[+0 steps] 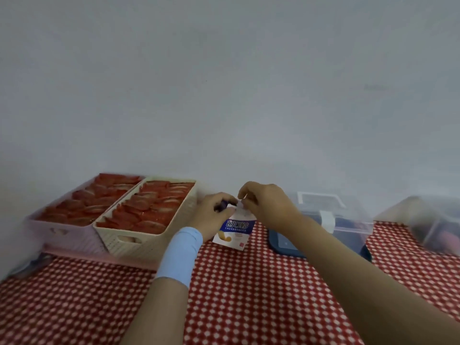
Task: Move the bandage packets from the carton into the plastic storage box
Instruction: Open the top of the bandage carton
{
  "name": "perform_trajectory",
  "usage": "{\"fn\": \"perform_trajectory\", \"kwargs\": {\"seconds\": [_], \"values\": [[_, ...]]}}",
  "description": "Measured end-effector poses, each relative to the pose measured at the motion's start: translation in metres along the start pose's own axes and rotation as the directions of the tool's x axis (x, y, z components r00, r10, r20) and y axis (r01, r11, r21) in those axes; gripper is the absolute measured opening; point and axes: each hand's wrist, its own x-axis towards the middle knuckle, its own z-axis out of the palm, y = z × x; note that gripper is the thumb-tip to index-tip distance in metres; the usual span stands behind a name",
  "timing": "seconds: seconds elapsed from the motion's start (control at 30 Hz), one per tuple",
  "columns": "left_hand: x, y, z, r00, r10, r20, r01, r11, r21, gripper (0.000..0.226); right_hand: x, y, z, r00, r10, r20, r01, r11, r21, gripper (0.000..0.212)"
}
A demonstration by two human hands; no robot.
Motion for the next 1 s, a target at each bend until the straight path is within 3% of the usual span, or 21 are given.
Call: {"fn": "perform_trajectory", "kwargs": {"seconds": [0.13, 0.27, 0.37, 0.43, 0.57, 0.73, 0.8, 0.9, 1.0], "values": [[0.010, -0.009, -0.004, 0.997, 0.036, -0.065, -0.033, 0.998, 0.055, 0.015, 0.015, -0.010, -0.002, 0.999, -0.001, 0.043, 0.002, 1.000, -0.022, 0.014], [0.005, -0.023, 0.009, 0.962, 0.201, -0.184, -0.188, 0.979, 0.083, 0.010, -0.003, -0.010, 0.007, 0.998, 0.025, -0.063, -0.023, 0.999, 0.030, 0.017], [-0.006, -0.025, 0.016, 0.962, 0.193, -0.194, -0.191, 0.981, 0.026, 0.006, -0.022, -0.013, 0.006, 0.994, 0.109, 0.004, -0.109, 0.988, 0.109, 0.038], [-0.013, -0.027, 0.017, 0.956, 0.213, -0.201, -0.220, 0.976, -0.012, 0.012, -0.031, -0.014, 0.006, 0.990, 0.124, 0.062, -0.126, 0.992, 0.031, 0.051], [-0.013, -0.027, 0.020, 0.954, 0.238, -0.181, -0.249, 0.967, -0.045, 0.011, -0.035, -0.015, 0.007, 0.990, 0.130, -0.053, -0.135, 0.985, -0.106, 0.013], [0.007, -0.031, 0.022, 0.965, 0.224, -0.139, -0.236, 0.968, -0.081, 0.015, -0.025, -0.007, 0.007, 0.991, 0.115, -0.064, -0.123, 0.980, -0.155, 0.011], [0.020, -0.032, 0.020, 0.984, 0.168, -0.051, -0.173, 0.978, -0.113, 0.009, -0.016, 0.000, 0.007, 0.990, 0.110, -0.087, -0.125, 0.973, -0.193, 0.012], [0.028, -0.028, 0.020, 0.989, 0.120, 0.087, -0.104, 0.980, -0.170, 0.040, -0.009, 0.010, 0.007, 0.982, 0.139, -0.127, -0.158, 0.975, -0.157, 0.011], [0.023, -0.020, 0.027, 0.986, 0.135, 0.095, -0.120, 0.980, -0.156, 0.056, -0.010, 0.014, 0.006, 0.978, 0.165, -0.125, -0.177, 0.980, -0.088, 0.010]]}}
